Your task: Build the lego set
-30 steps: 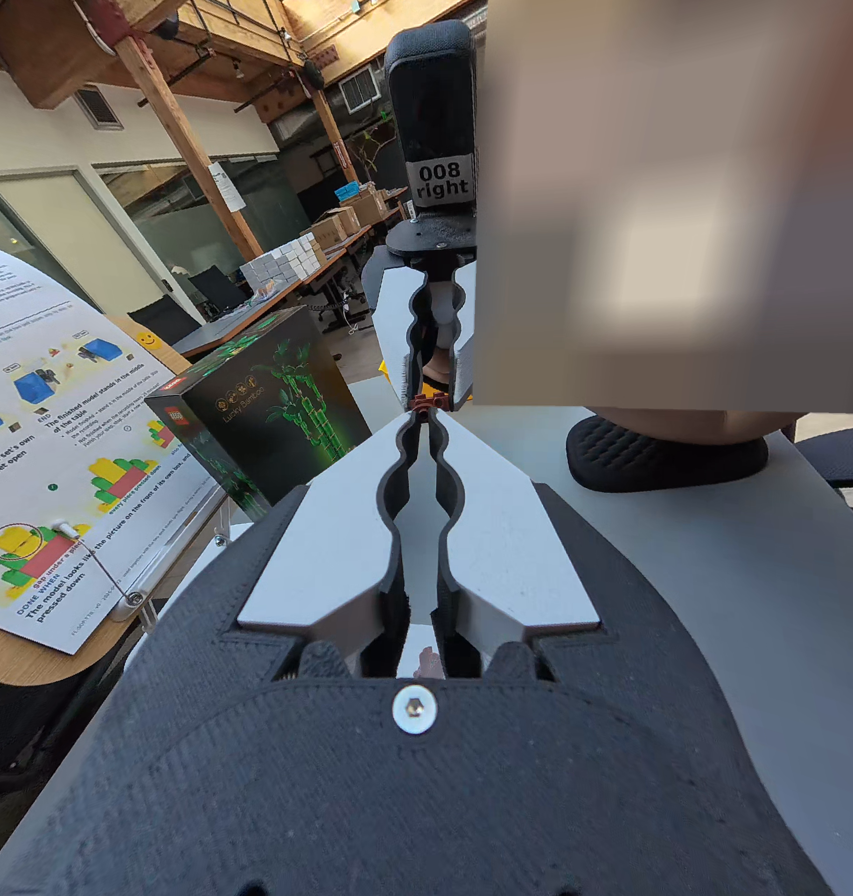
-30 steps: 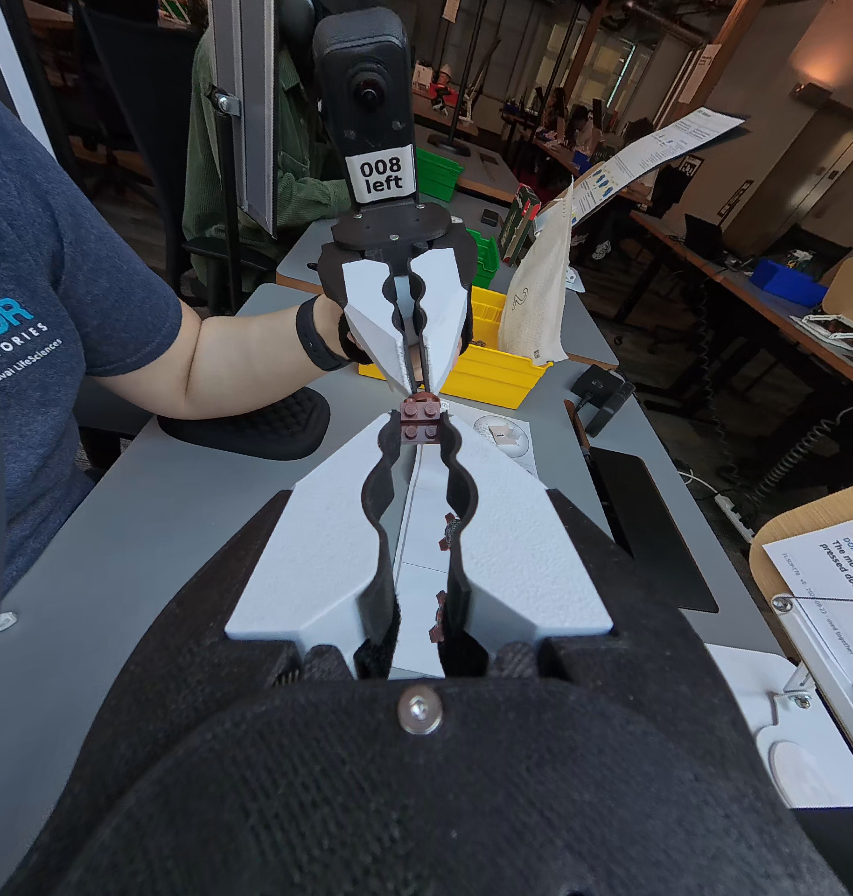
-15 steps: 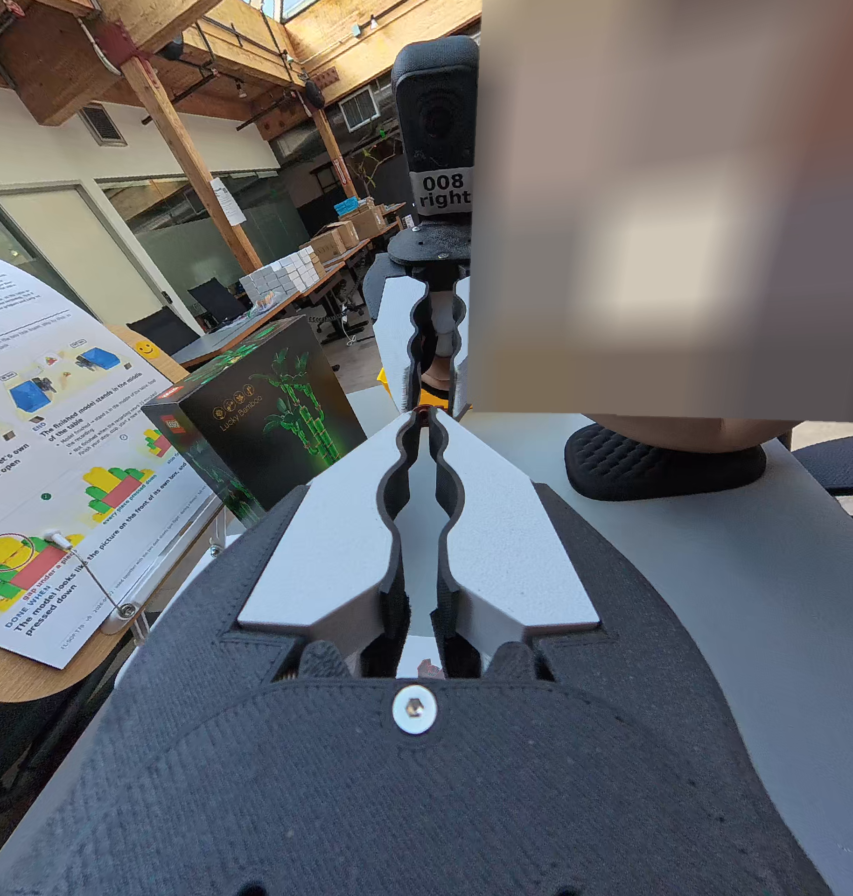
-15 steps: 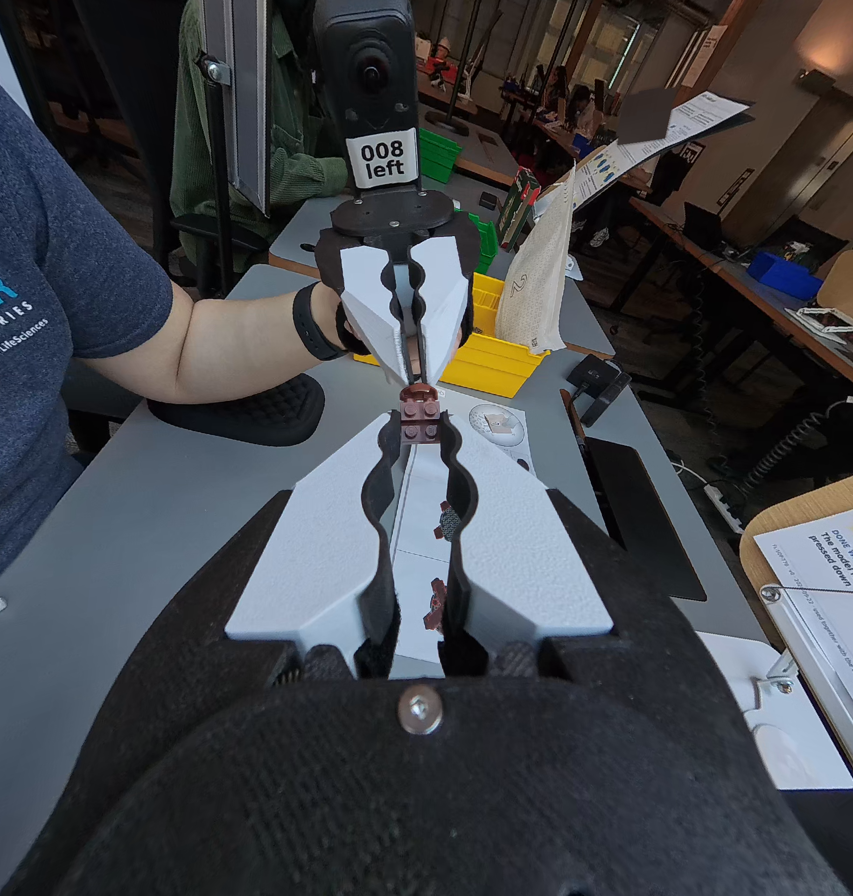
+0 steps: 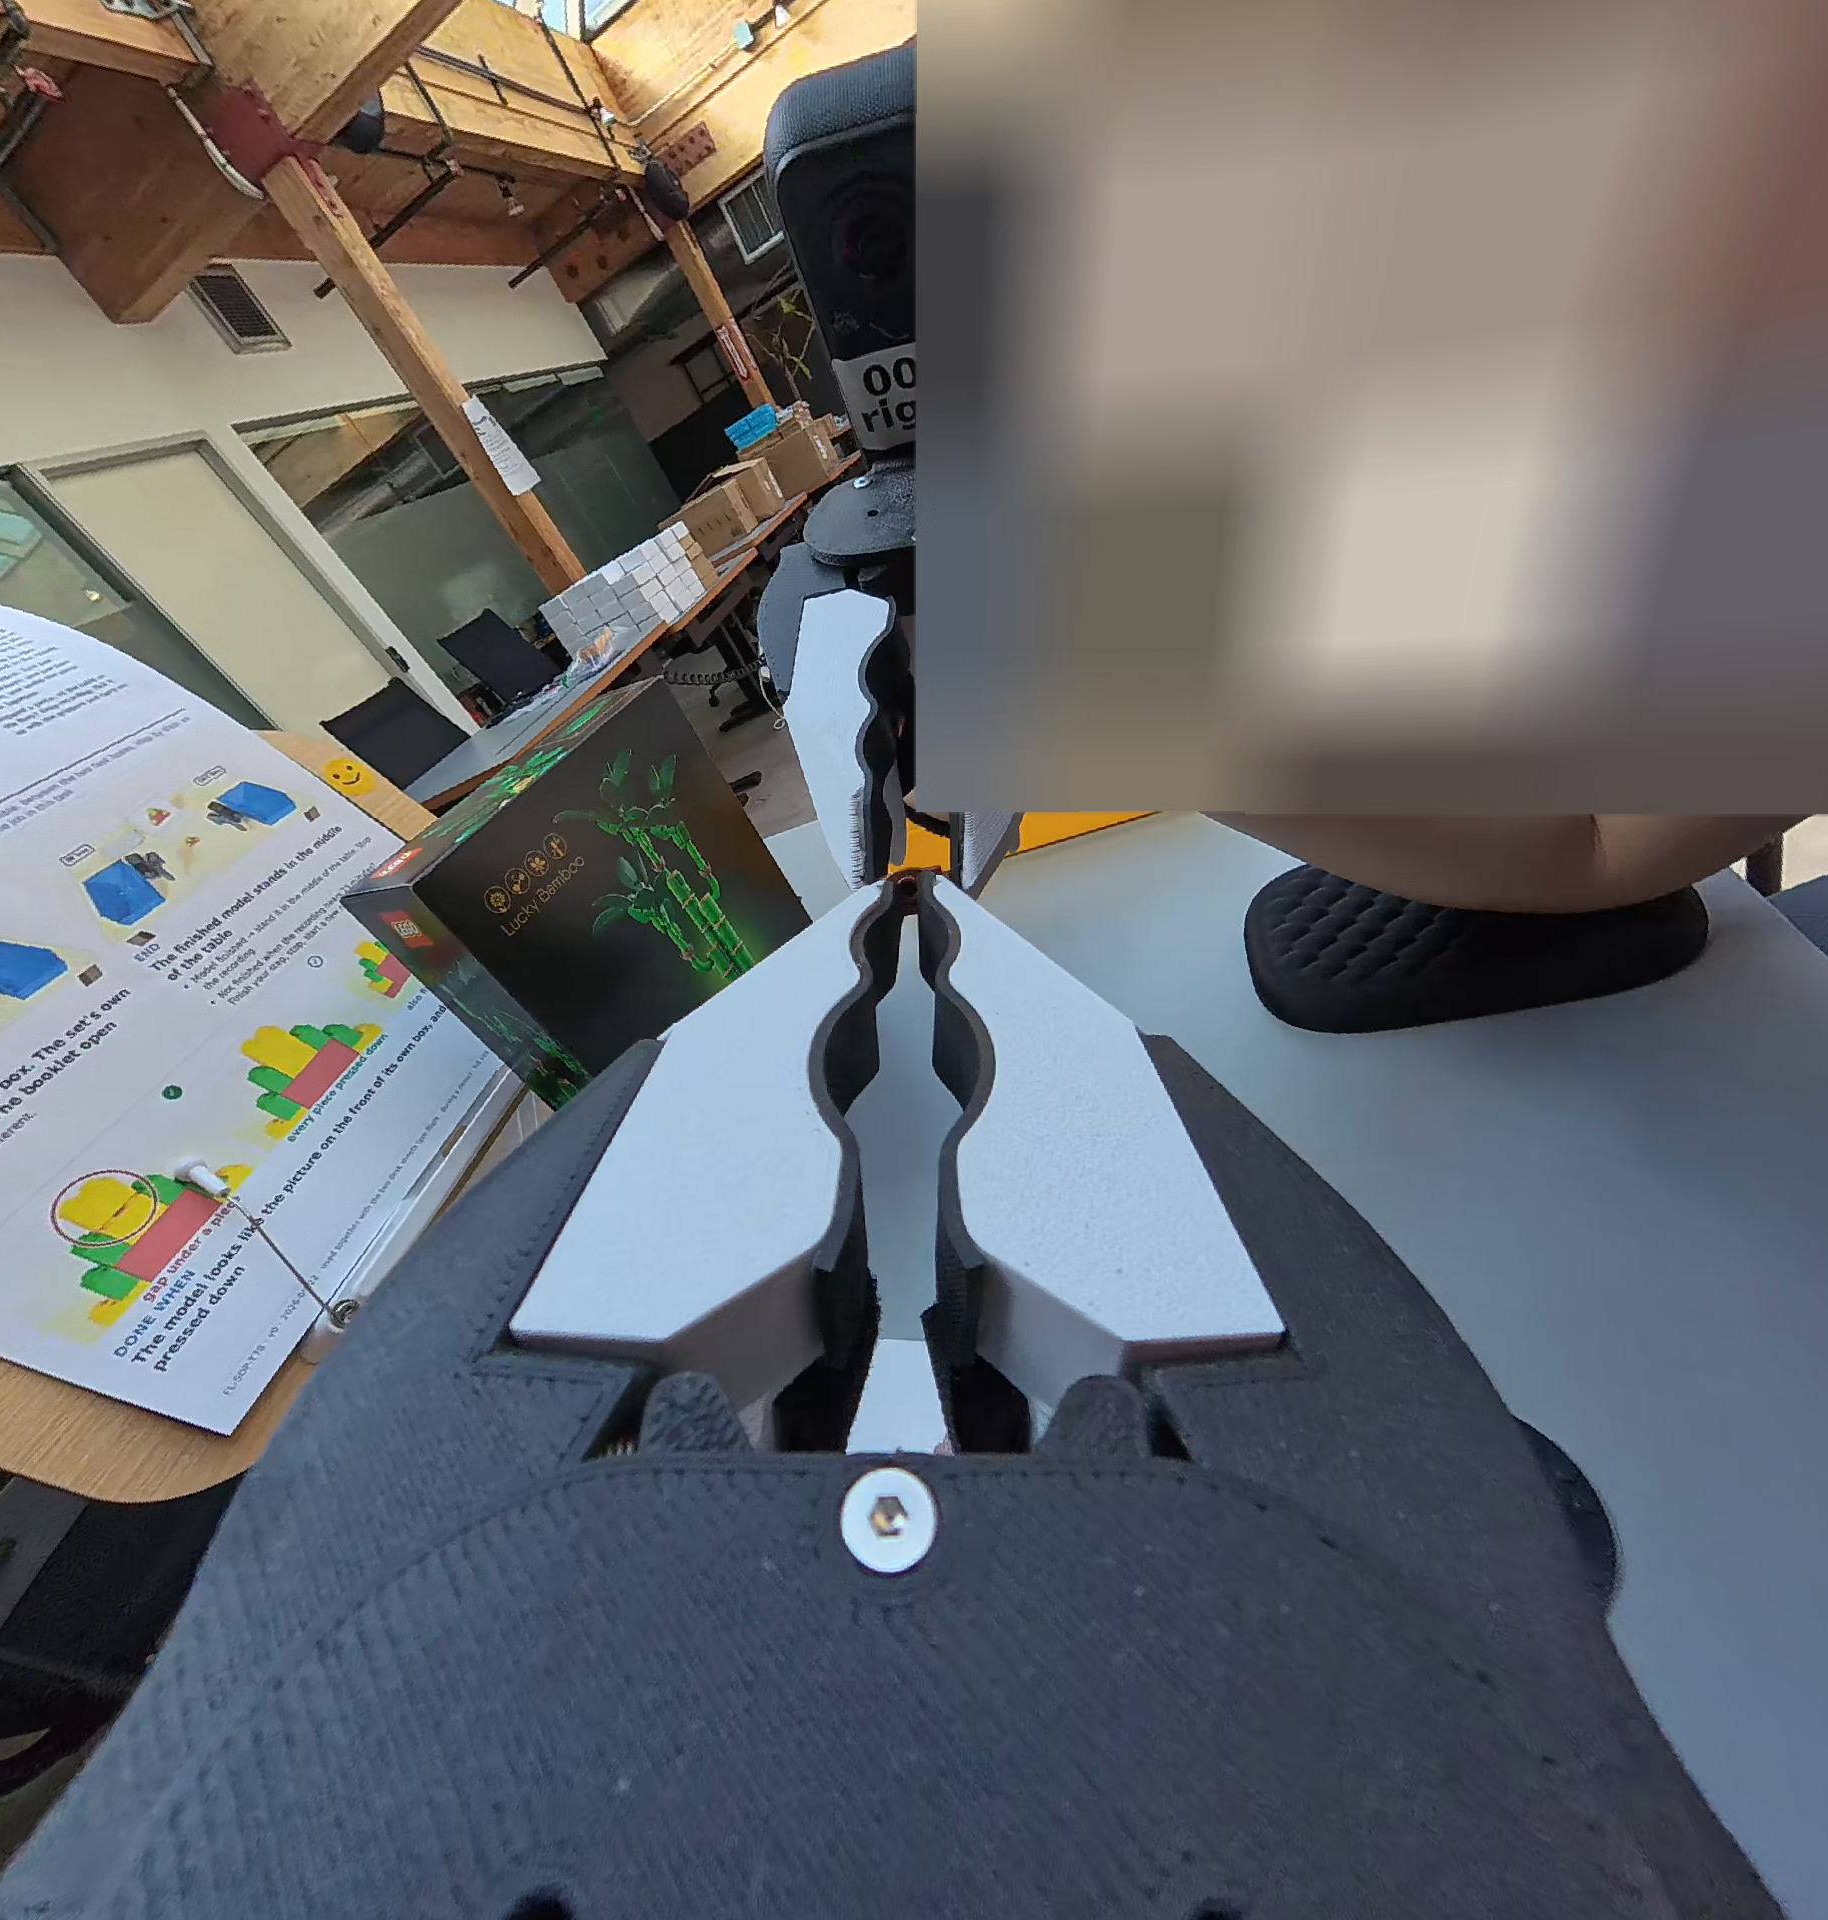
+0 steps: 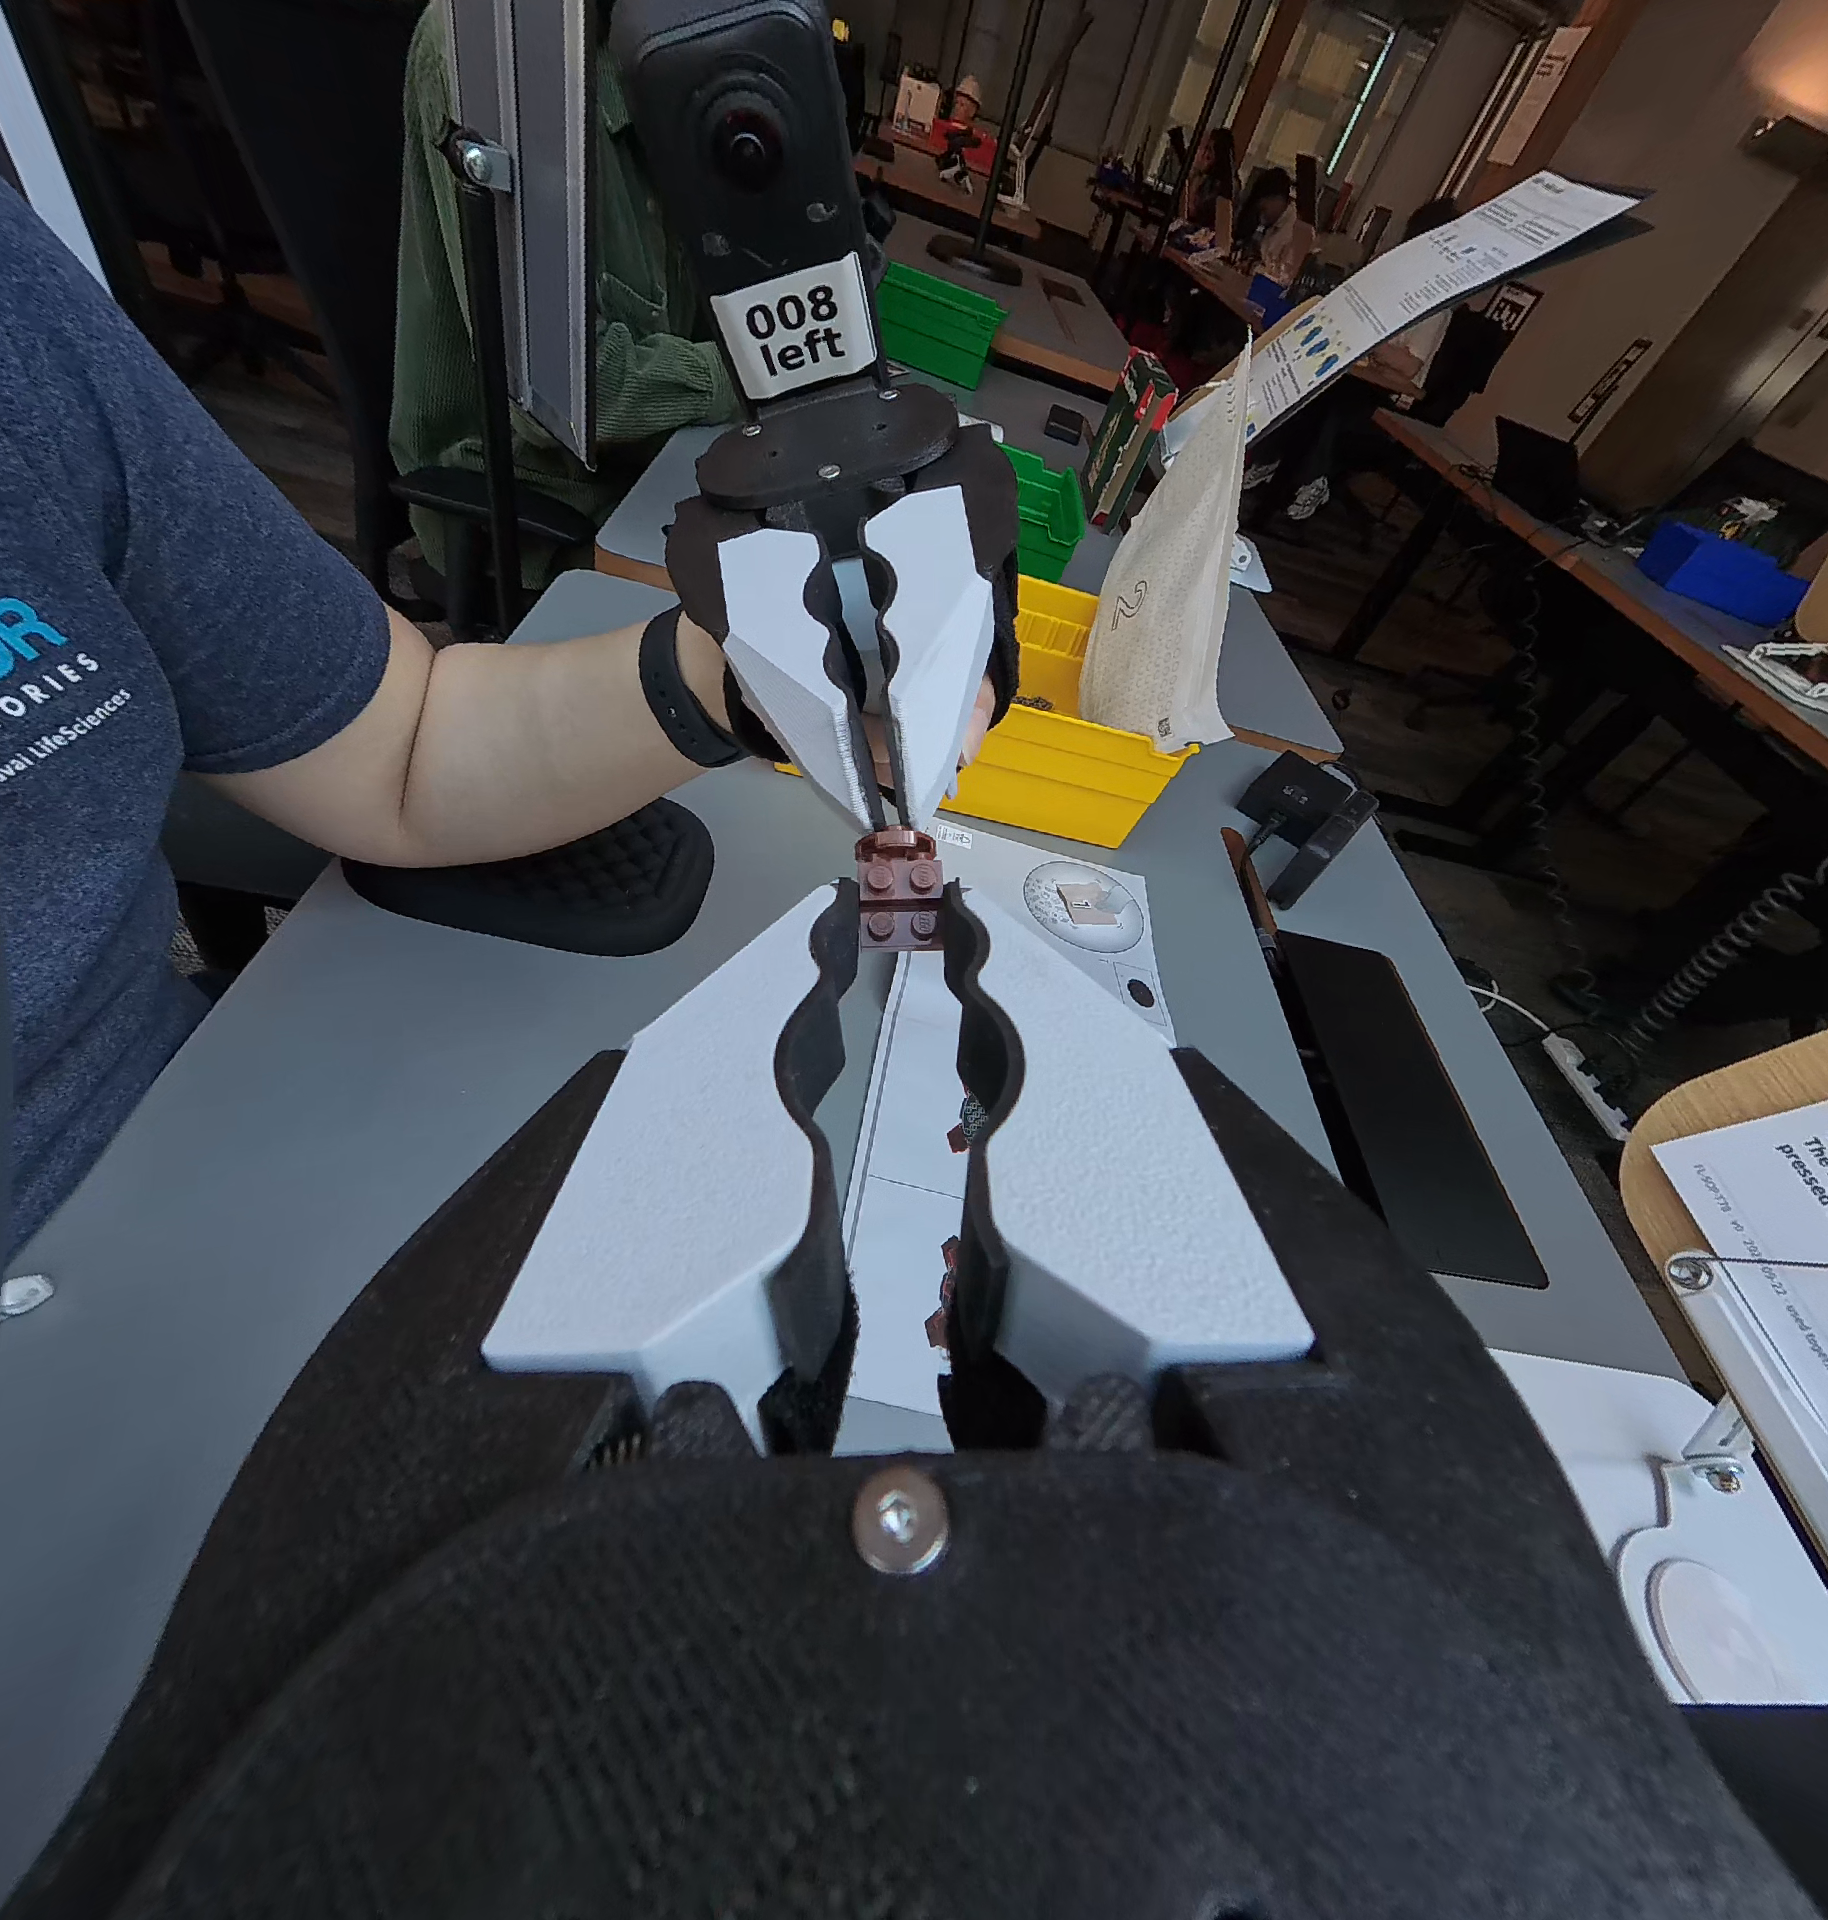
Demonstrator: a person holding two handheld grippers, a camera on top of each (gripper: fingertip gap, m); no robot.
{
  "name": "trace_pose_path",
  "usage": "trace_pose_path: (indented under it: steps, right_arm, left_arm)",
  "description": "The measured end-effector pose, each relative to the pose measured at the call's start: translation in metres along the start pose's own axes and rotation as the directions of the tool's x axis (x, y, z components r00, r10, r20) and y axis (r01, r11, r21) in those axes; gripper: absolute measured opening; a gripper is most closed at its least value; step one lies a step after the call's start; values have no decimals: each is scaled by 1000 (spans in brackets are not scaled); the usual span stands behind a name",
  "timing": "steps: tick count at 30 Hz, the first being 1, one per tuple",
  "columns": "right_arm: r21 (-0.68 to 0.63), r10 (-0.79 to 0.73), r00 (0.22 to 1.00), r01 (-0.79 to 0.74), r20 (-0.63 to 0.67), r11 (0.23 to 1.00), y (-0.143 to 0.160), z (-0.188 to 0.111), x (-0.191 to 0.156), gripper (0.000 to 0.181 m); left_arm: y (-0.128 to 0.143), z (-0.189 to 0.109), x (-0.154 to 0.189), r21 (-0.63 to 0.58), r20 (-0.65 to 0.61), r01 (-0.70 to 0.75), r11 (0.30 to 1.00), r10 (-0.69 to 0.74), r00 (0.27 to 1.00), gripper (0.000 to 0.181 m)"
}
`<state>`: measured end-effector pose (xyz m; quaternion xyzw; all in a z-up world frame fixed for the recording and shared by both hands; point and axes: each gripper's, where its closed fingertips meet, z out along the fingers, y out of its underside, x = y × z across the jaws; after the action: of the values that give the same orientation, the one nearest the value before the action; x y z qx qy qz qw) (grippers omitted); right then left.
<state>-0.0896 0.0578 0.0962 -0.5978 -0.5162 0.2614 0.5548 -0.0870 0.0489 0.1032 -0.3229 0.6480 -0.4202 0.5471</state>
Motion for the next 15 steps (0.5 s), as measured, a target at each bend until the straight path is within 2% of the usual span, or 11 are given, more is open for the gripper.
trace_pose_path:
  steps: [8,11,15]
  right_arm:
    - [11,10,1000,-10,12,1000,-2,-1,-2,15]
    - [-61,-5,1000,3,-29,998,10,-3,5,15]
    - [-64,31,994,-38,-101,997,15,-24,21,15]
  left_arm:
    - [2,1,2,-17,-4,-22,1000,22,1000,0]
    - [7,2,-1,-39,14,-23,999,23,1000,0]
    - [4,-6,-11,-33,58,-14,999,16,998,0]
